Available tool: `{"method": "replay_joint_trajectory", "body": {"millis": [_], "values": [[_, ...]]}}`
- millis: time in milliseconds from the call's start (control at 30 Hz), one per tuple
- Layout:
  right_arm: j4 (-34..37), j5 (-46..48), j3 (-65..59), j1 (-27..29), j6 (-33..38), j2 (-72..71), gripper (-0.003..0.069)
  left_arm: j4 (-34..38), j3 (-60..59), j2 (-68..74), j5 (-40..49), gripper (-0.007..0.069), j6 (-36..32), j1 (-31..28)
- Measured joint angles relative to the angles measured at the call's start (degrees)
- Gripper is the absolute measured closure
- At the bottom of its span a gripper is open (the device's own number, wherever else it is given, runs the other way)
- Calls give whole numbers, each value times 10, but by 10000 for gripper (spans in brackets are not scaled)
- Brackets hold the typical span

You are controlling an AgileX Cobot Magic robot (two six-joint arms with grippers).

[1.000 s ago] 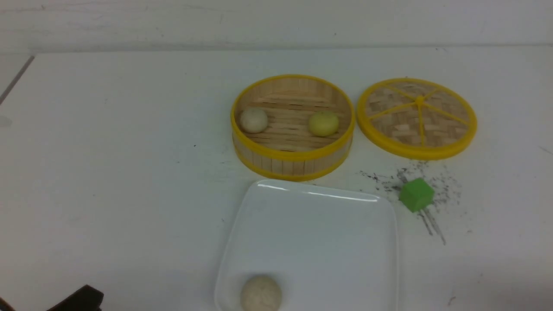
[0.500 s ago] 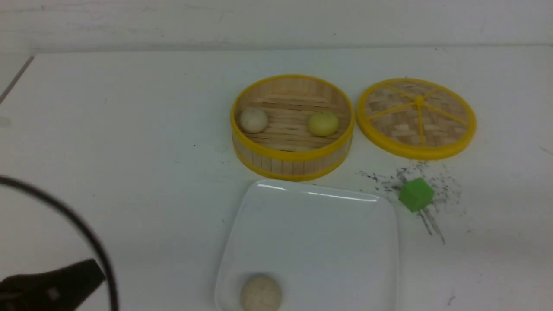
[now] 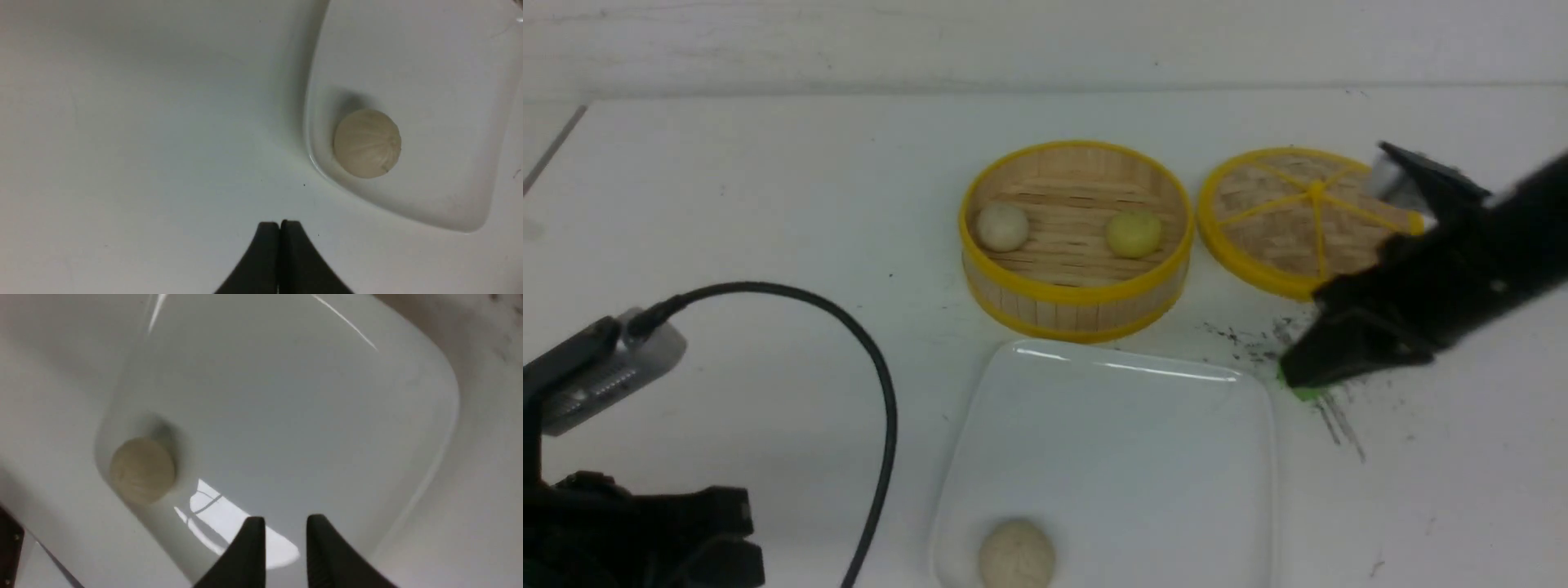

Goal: Put the steamed buns into the plate on the white tablecloth.
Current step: 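Reach toward a bun in the bamboo steamer with the right gripper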

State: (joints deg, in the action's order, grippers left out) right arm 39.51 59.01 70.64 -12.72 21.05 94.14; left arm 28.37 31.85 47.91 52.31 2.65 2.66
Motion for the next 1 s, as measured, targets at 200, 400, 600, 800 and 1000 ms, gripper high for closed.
{"method": "replay_joint_trajectory", "body": {"millis": [200,400,600,800,1000], "values": [[-87,50,226,-49,-70,161,384,0,2,2,0,580,1,0],[-236,110,531,-95,-169,328,360,-1,2,2,0,530,2,0],[-331,118,737,-122,-210,463,360,-1,2,2,0,468,2,0],[-343,121,780,-123,-221,524,394,-1,2,2,0,435,2,0],[-345,122,783,-123,-221,520,618,-1,2,2,0,425,2,0]]}}
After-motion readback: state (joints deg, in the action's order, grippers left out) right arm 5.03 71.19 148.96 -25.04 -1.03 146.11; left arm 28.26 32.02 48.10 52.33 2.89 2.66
